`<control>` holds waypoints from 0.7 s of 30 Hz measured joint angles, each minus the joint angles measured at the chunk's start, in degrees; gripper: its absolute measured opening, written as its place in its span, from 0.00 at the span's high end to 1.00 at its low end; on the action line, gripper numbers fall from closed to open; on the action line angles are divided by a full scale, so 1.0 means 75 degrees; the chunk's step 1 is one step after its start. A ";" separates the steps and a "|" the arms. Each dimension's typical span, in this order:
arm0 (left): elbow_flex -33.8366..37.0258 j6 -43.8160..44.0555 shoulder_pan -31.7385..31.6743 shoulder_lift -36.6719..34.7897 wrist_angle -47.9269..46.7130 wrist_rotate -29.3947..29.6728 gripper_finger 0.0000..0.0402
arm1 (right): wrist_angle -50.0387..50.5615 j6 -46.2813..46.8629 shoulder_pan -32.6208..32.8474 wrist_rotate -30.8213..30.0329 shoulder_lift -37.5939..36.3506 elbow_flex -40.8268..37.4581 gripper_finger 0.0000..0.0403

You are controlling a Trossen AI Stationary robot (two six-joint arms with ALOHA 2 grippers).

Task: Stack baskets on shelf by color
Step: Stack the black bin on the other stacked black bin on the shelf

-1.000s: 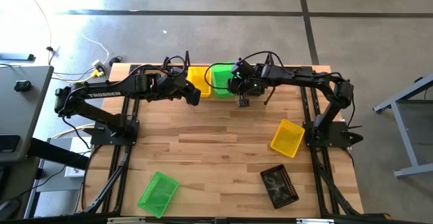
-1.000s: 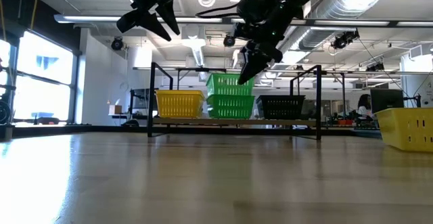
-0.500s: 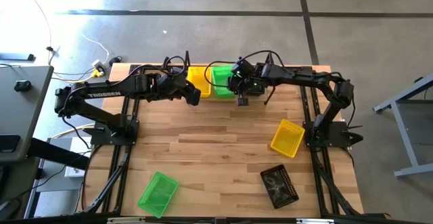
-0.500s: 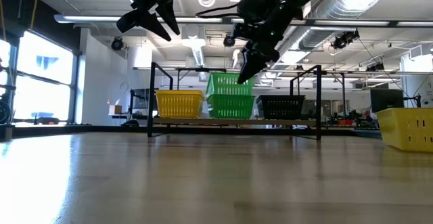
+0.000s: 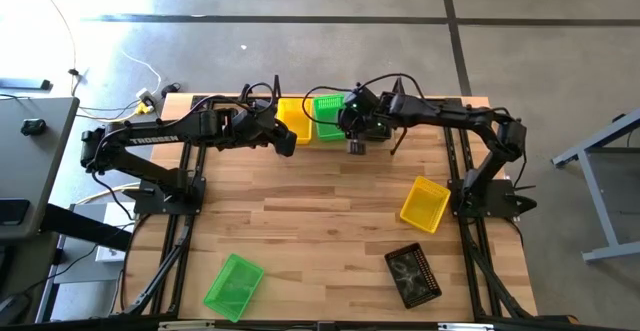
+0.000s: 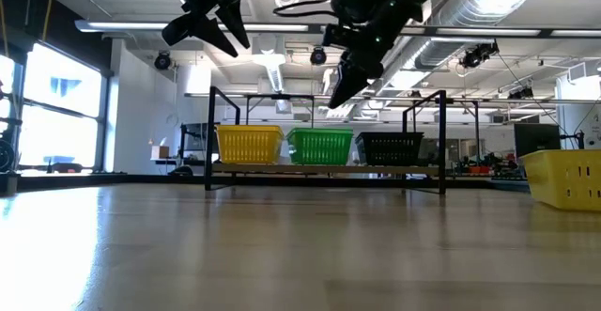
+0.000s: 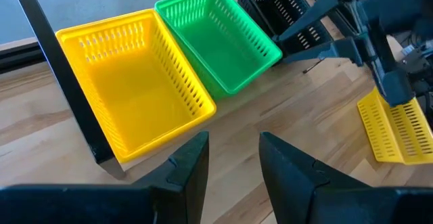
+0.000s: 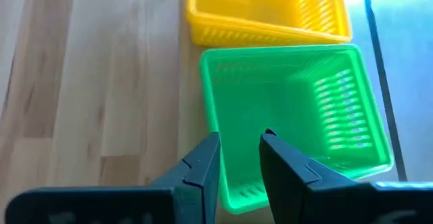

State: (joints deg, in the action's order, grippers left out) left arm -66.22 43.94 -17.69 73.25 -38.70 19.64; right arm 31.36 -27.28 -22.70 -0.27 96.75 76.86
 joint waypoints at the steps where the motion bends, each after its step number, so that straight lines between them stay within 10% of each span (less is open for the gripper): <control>1: 0.0000 -0.0006 0.0000 0.0000 0.0000 0.0000 0.70 | -0.0044 0.0110 -0.0013 -0.0032 -0.0014 0.0000 0.78; 21: 0.0000 -0.0759 0.0597 0.0000 -0.0656 -0.0157 0.70 | 0.1214 0.2997 0.0505 -0.0098 -0.0900 0.0000 0.78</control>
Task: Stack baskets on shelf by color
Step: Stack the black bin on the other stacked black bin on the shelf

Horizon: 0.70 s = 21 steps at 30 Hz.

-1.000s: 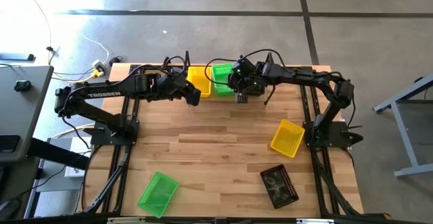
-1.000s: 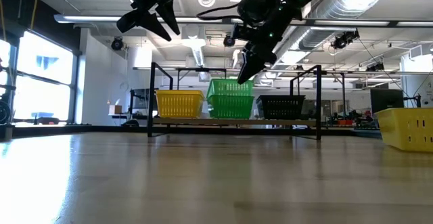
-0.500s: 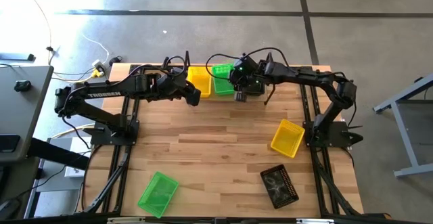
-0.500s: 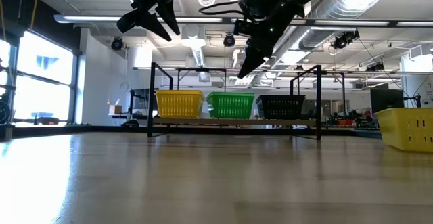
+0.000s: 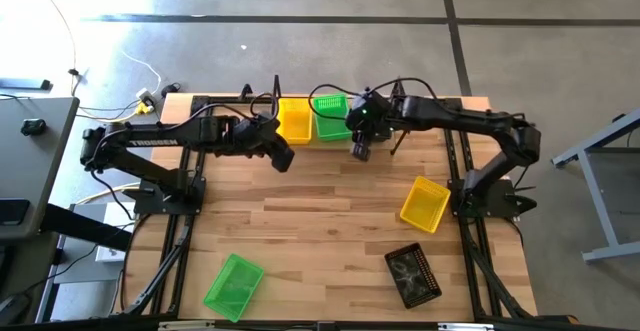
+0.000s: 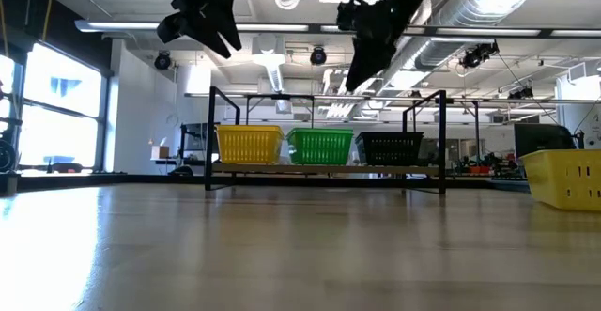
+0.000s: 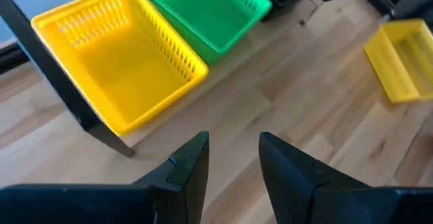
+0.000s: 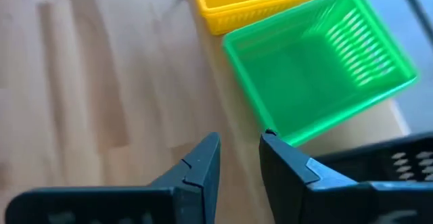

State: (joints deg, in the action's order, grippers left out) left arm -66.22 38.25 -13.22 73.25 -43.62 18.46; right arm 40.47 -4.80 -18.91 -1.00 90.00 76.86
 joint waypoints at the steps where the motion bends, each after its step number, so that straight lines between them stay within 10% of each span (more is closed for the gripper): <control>1: 0.0000 -0.0101 0.0052 0.0000 -0.0004 0.0000 0.70 | 0.0077 0.0291 0.0091 0.0000 -0.0072 0.0000 0.78; 21: 0.0000 -0.1447 0.0745 0.0000 0.0016 -0.0434 0.70 | 0.2394 0.3739 0.3327 0.0170 -0.0458 0.0000 0.78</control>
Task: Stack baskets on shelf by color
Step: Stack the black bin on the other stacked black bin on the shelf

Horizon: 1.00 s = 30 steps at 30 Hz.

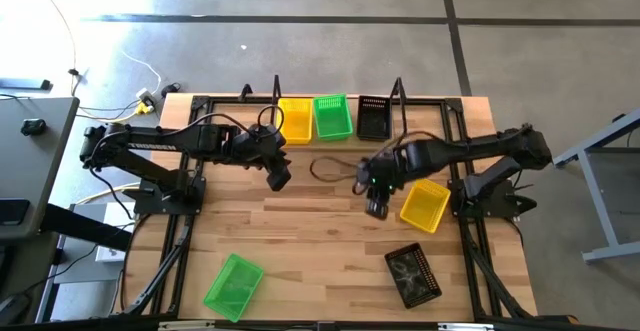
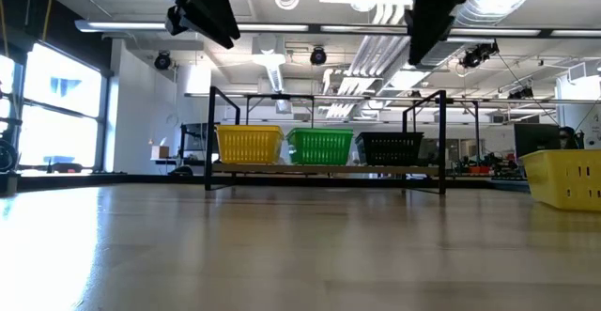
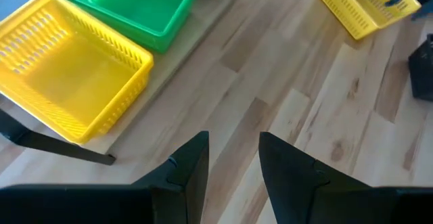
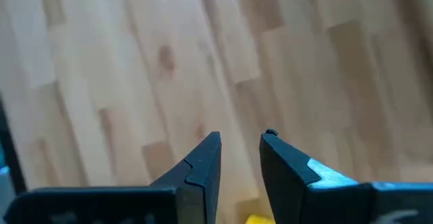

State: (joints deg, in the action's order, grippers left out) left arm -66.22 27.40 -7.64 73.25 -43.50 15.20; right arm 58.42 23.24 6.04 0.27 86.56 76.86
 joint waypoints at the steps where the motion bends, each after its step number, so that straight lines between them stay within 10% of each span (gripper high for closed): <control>1: 0.0000 0.0000 0.0031 0.0000 -0.0001 -0.0003 0.70 | 0.0036 0.0083 0.0172 0.0000 0.0000 0.0000 0.78; 17: 0.0000 -0.0082 0.0359 0.0000 0.0002 -0.0181 0.70 | 0.0391 0.3772 0.2928 -0.0170 0.0003 0.0000 0.78; 30: 0.0000 0.0033 0.0381 0.0000 0.0004 -0.0367 0.70 | -0.0159 0.3926 0.5244 -0.0168 0.0006 0.0000 0.78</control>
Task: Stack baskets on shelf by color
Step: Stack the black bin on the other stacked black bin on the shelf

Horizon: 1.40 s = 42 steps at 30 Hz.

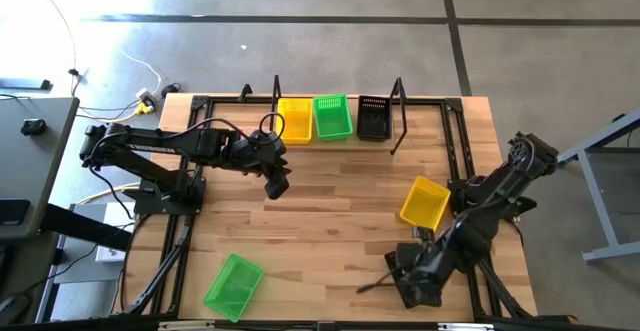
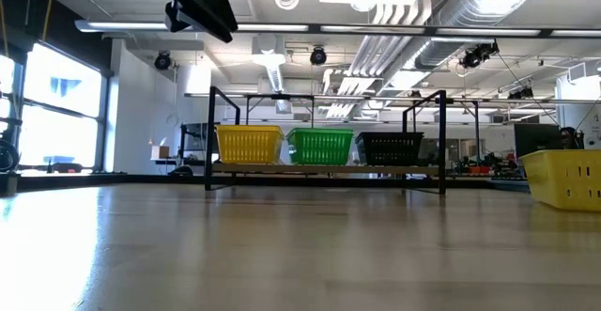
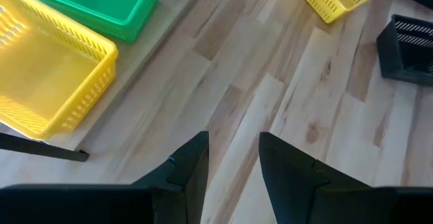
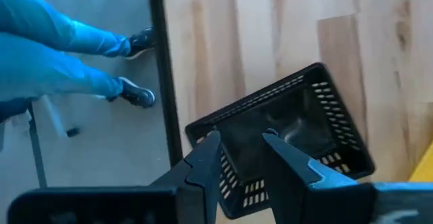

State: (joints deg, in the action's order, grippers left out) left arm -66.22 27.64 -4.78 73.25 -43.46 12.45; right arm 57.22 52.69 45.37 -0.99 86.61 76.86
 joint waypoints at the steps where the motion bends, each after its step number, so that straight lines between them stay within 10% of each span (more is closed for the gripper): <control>1: 0.0000 0.0036 0.0000 0.0000 -0.0003 -0.0006 0.70 | -0.0023 0.0026 0.0113 -0.0001 0.0000 0.0000 0.78; 42: 0.0000 0.0687 0.0000 0.0000 0.0000 0.0017 0.70 | -0.0922 -0.0853 0.1439 0.0263 0.2311 0.0000 0.78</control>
State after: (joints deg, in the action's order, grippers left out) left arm -66.22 32.80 -4.78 73.25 -43.46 12.58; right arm 50.31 46.29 56.16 0.98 103.94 76.86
